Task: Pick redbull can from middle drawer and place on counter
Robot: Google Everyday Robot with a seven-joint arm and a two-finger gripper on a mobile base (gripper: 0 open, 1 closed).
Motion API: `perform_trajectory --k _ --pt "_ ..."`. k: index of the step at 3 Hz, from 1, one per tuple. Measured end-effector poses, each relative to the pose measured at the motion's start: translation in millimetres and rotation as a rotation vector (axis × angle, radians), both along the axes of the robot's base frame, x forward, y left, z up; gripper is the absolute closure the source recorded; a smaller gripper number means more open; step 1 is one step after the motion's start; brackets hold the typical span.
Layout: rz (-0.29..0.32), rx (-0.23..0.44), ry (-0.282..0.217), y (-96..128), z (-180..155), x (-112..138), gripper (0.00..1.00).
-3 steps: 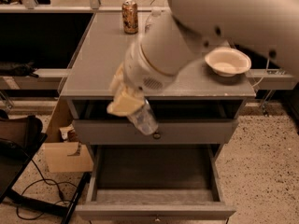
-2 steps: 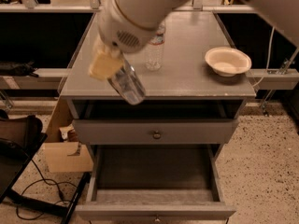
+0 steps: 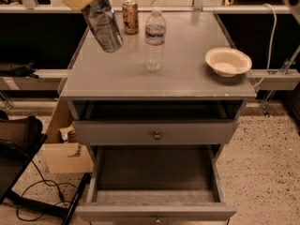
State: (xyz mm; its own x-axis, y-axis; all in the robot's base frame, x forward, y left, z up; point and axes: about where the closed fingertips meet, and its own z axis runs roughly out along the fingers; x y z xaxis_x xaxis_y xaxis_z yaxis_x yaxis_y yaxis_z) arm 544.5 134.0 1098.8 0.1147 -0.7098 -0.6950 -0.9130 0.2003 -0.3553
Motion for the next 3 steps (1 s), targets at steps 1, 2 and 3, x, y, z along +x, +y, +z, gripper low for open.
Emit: perform_trajectory --k 1,2,3 --pt "0.000 0.000 0.000 0 0 0 1.00" --pt "0.008 0.017 0.002 5 -4 4 1.00" --pt "-0.005 0.052 0.022 17 -24 29 1.00"
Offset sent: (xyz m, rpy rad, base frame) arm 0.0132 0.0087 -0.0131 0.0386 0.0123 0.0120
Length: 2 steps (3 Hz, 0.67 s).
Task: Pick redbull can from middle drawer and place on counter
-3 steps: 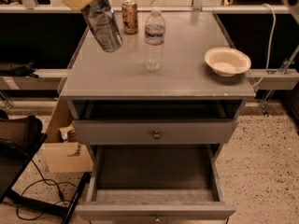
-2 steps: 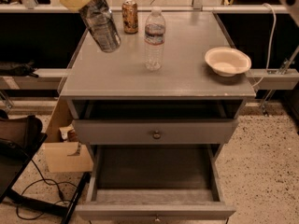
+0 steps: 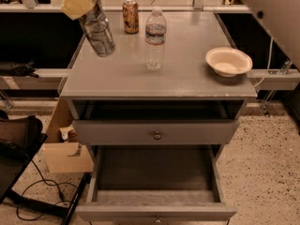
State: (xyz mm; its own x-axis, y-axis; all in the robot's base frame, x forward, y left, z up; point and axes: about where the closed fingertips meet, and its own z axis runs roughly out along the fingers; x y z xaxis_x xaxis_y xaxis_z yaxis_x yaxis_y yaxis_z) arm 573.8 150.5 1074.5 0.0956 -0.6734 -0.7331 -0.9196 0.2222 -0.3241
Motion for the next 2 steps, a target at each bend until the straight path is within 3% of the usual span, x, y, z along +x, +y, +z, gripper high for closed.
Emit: perform_trajectory --k 2 --pt "-0.078 0.064 0.008 33 -64 62 1.00"
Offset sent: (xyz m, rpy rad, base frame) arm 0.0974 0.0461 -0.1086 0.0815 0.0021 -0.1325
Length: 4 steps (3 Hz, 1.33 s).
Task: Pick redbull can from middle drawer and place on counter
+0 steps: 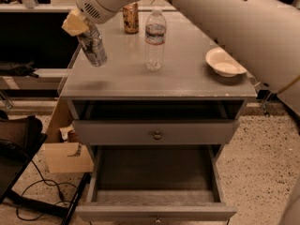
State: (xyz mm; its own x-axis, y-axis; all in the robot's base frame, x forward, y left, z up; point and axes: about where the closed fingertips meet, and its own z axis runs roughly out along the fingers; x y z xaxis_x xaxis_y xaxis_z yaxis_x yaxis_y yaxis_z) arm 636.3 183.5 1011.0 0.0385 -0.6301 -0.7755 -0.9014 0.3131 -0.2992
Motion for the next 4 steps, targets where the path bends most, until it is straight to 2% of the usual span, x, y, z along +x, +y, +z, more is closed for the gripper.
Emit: perform_trajectory --k 1,2,3,4 --pt "-0.035 -0.004 0.043 3 -34 14 1.00" --pt "-0.073 0.064 0.125 4 -73 15 1.00" --pt "-0.090 0.109 0.157 6 -84 15 1.00" --pt "-0.090 0.109 0.157 6 -80 15 0.83"
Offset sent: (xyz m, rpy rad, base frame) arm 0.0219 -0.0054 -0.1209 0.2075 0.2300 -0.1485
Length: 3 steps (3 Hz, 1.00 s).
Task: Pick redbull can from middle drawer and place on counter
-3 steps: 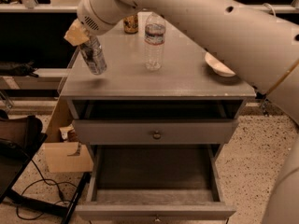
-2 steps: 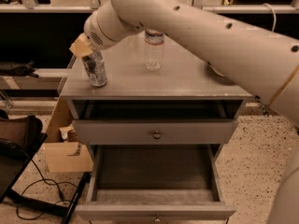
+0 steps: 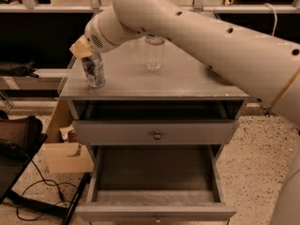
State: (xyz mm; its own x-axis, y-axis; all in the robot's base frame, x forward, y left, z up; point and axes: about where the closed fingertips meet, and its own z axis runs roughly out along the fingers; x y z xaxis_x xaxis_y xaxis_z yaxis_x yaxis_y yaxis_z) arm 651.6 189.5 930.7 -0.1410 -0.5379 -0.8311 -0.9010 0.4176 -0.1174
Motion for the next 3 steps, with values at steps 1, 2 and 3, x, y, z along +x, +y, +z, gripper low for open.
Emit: perform_trajectory --k 1,2,3 --pt "0.000 0.000 0.000 0.0 0.0 0.0 0.59" --pt "0.000 0.000 0.000 0.0 0.1 0.0 0.36" --pt "0.011 0.014 -0.007 0.8 4.7 -1.6 0.13"
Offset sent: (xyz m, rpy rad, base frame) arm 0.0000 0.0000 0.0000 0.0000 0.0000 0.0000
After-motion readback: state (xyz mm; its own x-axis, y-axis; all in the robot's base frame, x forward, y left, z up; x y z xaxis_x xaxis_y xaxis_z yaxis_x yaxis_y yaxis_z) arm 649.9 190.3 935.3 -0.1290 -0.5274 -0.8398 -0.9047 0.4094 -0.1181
